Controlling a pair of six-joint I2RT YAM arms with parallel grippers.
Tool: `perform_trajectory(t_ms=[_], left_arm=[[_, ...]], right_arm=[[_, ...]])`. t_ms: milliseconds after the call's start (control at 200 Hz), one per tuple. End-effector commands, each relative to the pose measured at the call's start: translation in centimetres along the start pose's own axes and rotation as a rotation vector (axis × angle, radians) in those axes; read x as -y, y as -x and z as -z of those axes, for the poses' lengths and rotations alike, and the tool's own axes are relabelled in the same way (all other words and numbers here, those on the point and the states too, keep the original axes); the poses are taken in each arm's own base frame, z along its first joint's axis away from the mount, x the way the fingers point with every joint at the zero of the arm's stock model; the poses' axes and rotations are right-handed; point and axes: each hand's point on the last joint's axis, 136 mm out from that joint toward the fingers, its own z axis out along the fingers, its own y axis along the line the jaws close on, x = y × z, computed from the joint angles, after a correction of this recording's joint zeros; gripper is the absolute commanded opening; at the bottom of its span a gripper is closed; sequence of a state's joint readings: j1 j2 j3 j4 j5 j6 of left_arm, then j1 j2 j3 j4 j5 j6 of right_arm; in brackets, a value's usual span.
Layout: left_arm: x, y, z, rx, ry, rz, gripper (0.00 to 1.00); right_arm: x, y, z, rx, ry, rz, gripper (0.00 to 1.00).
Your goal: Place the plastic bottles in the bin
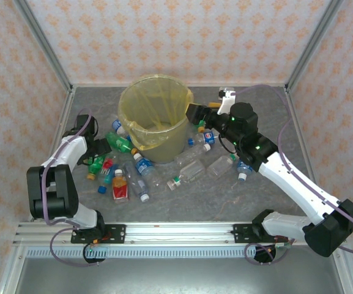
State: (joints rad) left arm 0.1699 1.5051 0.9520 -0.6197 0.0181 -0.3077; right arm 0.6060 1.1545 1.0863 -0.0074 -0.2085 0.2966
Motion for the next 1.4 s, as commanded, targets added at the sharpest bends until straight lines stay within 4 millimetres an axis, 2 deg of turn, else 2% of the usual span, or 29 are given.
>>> perform_trajectory(t_ms=[0,160,476,721,836,986,1141,1286,1397], left_arm=[[-0.3,1.1,0.0,0.015,0.041,-0.025,0.94],[0.2,1.3,-1.0,-0.001,0.028,-0.021,0.94],[1.1,0.4,-2.8,-0.043,-0.011,-0.016,0.83],[1.7,-0.1,-3.6,-0.059,-0.046,-0.002,0.66],[2.0,-0.6,-3.9,-0.068,-0.067,0.008,0.65],[1.9,-1.6,-4.6,-0.092,-0.064,0.008,0.73],[1.5,-2.1,-5.3,-0.105,-0.041,0.007,0.73],[1.0,-1.9,-5.5,-0.099,-0.013,0.006,0.69],[0.4,-1.0,-4.6,-0.06,0.024,0.01,0.61]], right_arm=[[-0.6,1.3,0.5,0.033,0.002,0.018,1.0],[-0.5,1.4,0.8,0.035,-0.004,0.013,1.0],[-0.2,1.3,1.3,0.041,-0.021,0.007,1.0],[0.0,1.3,1.4,0.041,-0.028,0.004,1.0],[0.1,1.2,1.5,0.04,-0.032,0.0,1.0],[0.0,1.0,1.3,0.036,-0.026,-0.007,1.0],[-0.1,1.2,1.3,0.036,-0.023,-0.006,1.0],[-0.1,1.4,1.4,0.037,-0.026,-0.005,1.0],[-0.1,1.3,1.3,0.033,-0.027,-0.007,1.0]])
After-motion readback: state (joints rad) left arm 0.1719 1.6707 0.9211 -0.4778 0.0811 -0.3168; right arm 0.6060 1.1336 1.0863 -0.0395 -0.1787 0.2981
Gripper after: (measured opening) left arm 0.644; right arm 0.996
